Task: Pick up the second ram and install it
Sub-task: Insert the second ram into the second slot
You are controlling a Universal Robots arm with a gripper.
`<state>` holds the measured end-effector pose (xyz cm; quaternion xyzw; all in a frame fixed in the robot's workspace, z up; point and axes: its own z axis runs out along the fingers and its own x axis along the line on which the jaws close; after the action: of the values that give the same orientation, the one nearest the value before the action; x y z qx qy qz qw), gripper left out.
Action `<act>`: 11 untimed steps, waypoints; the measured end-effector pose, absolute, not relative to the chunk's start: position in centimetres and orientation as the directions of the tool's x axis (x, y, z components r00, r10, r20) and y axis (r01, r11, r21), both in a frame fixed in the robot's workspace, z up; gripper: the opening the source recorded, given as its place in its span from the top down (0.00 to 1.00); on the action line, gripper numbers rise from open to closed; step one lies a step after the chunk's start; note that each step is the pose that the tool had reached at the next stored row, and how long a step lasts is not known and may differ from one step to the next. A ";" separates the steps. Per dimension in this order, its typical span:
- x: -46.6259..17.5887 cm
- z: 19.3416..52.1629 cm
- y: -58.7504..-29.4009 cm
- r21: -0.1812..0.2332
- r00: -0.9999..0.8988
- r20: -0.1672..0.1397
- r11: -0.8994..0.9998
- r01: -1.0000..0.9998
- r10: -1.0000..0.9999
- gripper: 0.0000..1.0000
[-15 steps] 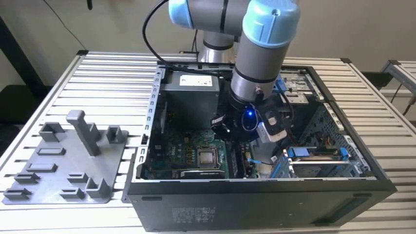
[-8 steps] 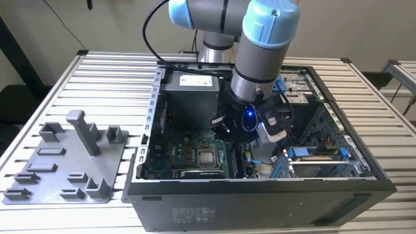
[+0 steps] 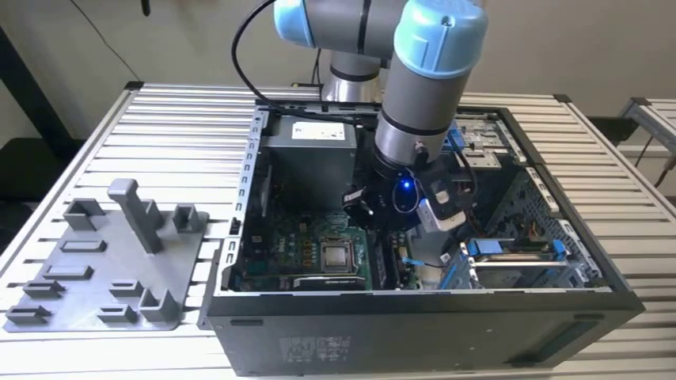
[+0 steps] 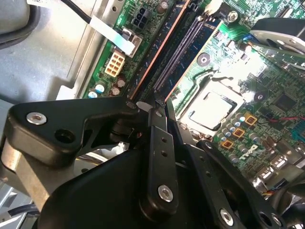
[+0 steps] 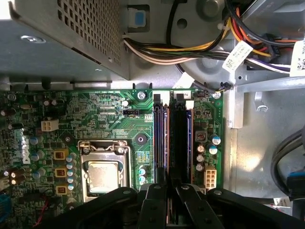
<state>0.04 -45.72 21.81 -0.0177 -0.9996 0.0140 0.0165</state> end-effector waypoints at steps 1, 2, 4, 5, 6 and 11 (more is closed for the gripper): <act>0.0 21.8 -45.7 -0.029 -0.999 0.032 0.999 0.033 0.034 0.86; 0.0 21.8 -45.7 -0.029 -0.999 0.032 0.999 0.030 0.031 0.86; 0.0 21.8 -45.7 -0.028 -0.999 0.030 0.999 0.023 0.024 0.86; 0.0 21.8 -45.7 -0.028 -0.999 0.030 0.999 0.021 0.021 0.86; 0.0 21.8 -45.7 -0.028 -0.999 0.030 0.999 0.020 0.021 0.86; 0.0 21.5 -45.7 -0.028 -0.999 0.030 0.999 0.020 0.020 0.86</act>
<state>0.03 -45.72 21.54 -0.0100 -0.9997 0.0138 0.0154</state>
